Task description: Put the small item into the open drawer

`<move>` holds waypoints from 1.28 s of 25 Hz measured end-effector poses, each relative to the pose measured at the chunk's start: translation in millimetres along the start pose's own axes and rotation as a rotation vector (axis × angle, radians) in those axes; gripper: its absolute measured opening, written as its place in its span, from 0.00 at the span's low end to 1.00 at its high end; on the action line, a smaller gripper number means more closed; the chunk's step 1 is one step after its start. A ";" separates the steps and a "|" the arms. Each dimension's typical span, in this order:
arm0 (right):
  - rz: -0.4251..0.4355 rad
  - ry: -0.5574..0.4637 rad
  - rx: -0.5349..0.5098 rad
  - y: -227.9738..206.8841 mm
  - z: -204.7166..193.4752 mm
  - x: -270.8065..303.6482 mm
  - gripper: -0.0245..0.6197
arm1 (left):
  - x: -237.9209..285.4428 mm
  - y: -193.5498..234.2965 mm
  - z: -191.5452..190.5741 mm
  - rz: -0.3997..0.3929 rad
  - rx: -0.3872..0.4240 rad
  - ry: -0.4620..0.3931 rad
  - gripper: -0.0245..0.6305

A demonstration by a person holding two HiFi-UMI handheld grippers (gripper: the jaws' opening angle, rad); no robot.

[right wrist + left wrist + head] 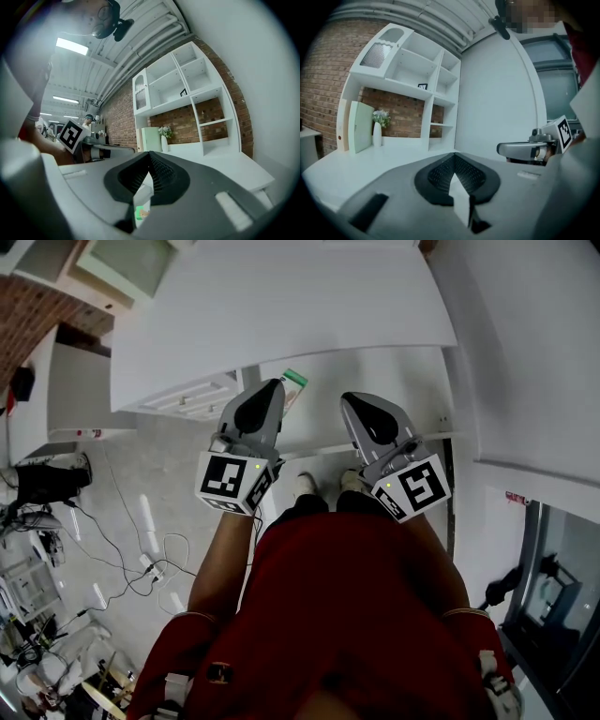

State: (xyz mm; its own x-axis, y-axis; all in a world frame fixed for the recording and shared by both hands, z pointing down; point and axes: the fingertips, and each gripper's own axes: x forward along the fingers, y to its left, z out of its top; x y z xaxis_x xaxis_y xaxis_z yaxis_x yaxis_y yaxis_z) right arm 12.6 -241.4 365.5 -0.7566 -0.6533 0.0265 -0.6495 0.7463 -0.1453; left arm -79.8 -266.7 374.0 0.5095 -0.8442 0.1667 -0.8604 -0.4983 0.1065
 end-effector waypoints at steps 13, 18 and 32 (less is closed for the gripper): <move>0.009 -0.085 -0.080 28.0 35.4 -20.9 0.06 | -34.5 -44.9 58.3 -0.073 0.051 -0.162 0.04; -0.003 -0.096 -0.106 32.5 41.3 -26.8 0.05 | -35.9 -53.9 59.7 -0.097 0.046 -0.169 0.04; -0.029 -0.097 -0.118 34.9 43.9 -34.8 0.05 | -41.8 -61.9 62.4 -0.124 0.056 -0.188 0.04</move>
State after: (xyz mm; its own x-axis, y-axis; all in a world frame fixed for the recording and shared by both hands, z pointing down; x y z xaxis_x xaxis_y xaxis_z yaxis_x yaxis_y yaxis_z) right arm 19.6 -198.2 316.1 -0.7303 -0.6797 -0.0677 -0.6796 0.7331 -0.0288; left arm -48.3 -212.8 299.3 0.6056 -0.7952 -0.0304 -0.7930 -0.6063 0.0597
